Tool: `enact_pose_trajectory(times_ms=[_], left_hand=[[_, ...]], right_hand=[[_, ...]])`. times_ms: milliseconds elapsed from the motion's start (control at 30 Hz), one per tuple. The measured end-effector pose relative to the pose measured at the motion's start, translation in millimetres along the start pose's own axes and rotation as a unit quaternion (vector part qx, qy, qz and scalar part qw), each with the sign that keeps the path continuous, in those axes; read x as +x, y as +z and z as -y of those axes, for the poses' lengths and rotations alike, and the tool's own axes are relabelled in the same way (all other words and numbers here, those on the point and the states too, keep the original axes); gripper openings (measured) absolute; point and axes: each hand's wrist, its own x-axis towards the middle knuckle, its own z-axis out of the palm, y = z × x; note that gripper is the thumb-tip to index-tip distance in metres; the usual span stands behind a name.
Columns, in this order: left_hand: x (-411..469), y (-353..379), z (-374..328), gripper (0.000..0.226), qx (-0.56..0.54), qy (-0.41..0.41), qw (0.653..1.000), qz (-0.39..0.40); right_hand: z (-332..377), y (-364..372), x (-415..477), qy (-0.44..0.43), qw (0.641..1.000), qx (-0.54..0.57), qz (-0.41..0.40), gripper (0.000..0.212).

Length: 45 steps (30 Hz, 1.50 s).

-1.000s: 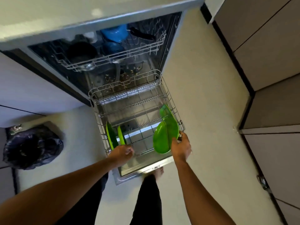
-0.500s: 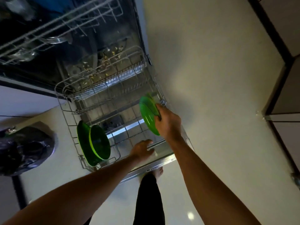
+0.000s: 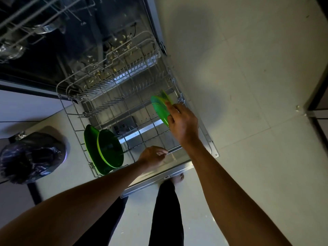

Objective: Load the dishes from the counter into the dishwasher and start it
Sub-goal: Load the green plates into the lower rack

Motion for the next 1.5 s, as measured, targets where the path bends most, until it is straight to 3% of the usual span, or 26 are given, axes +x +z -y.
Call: enact_pose_trajectory(times_ms=[300, 567, 767, 1067, 1200, 1333, 1500], left_hand=[[-0.2, -8.6, 2.4, 0.022, 0.031, -0.006, 0.999, 0.032], [-1.3, -9.6, 5.2, 0.017, 0.035, 0.013, 0.999, 0.034], [-6.8, -10.7, 7.1, 0.013, 0.035, 0.027, 0.999, 0.027], [-23.0, -22.0, 23.9, 0.022, 0.049, -0.002, 0.999, -0.006], [-40.2, -26.1, 30.2, 0.019, 0.041, 0.002, 0.999, -0.034], [-64.2, -36.5, 36.3, 0.018, 0.011, -0.011, 0.998, -0.066], [-101.0, -59.2, 46.5, 0.017, -0.033, 0.024, 0.995, -0.094]], right_hand=[[0.5, -0.7, -12.9, 0.037, 0.999, -0.03, 0.004, 0.048], [29.0, 21.7, -24.2, 0.013, 0.999, -0.045, 0.02, 0.055], [33.0, 45.7, -54.8, 0.141, 0.982, -0.011, 0.125, 0.073], [31.9, 57.1, -58.5, 0.296, 0.931, 0.02, 0.215, 0.052], [40.9, 44.5, -69.2, 0.315, 0.927, 0.045, 0.2, 0.058], [69.4, 17.5, -80.5, 0.314, 0.929, 0.038, 0.192, 0.048], [110.4, -8.7, -99.2, 0.402, 0.883, 0.034, 0.24, 0.031]])
